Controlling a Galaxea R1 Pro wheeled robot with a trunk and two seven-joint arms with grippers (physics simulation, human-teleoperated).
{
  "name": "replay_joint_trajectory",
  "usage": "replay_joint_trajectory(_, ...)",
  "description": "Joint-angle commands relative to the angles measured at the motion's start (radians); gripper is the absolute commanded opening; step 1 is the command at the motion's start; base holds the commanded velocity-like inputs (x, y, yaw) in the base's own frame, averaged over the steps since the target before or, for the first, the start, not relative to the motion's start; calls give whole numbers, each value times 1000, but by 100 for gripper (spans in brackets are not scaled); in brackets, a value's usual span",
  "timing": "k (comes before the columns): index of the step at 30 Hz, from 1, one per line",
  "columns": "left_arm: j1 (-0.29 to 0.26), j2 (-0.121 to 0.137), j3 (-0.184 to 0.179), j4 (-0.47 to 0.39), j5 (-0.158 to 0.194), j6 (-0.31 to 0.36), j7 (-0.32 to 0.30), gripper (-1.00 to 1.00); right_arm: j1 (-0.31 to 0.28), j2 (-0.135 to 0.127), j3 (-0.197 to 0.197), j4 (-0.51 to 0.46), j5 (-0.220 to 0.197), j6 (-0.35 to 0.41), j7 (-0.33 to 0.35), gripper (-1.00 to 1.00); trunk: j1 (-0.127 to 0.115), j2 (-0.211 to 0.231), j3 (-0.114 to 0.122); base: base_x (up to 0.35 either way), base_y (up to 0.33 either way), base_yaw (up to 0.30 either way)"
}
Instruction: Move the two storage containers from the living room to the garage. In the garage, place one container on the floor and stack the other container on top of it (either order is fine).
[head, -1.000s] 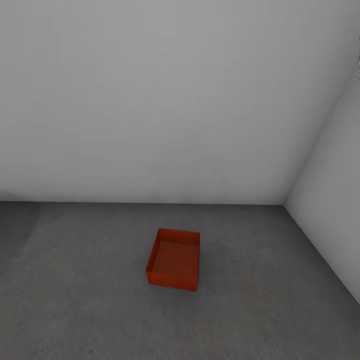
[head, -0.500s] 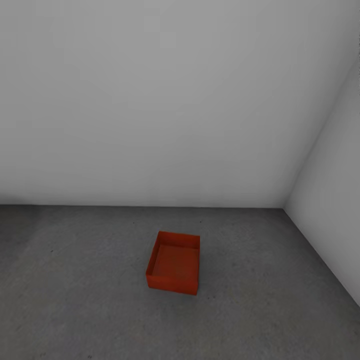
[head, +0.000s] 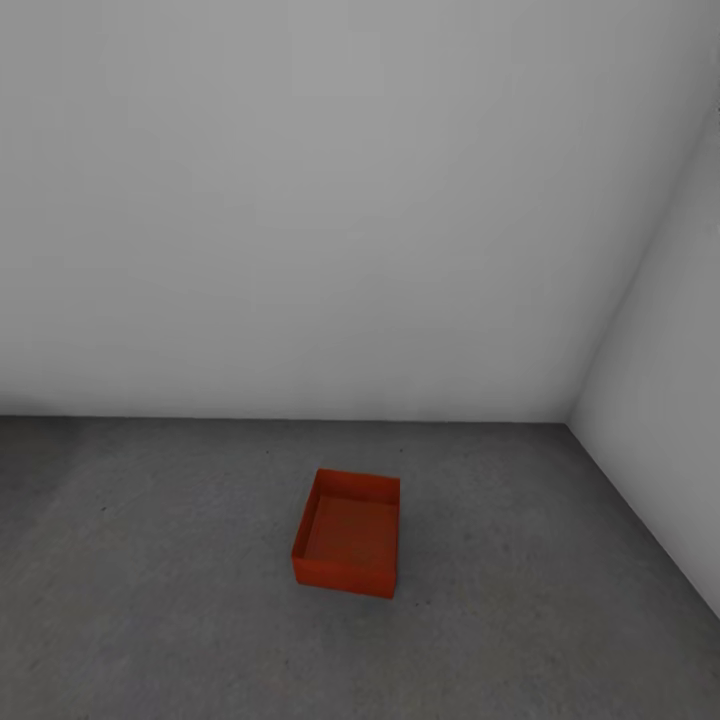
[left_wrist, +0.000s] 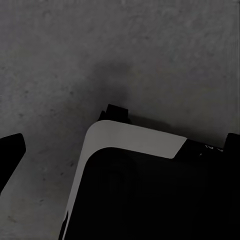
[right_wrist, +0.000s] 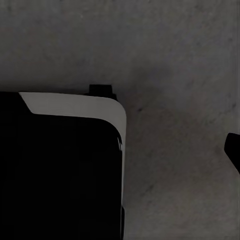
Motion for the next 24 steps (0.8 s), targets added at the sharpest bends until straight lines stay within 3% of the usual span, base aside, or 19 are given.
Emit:
replay_joint_trajectory(1, -1, 0, 8, 1, -1, -4, 1, 100, -1, 1, 8, 3, -5, -5, -2, 100, 0, -1, 1, 0, 0, 0)
replay_joint_trajectory(24, 16, -9, 6, 2, -10, -1, 1, 100, -1, -1, 8, 3, -4, -6, -2, 100, 0, -1, 37, 0, 0, 0)
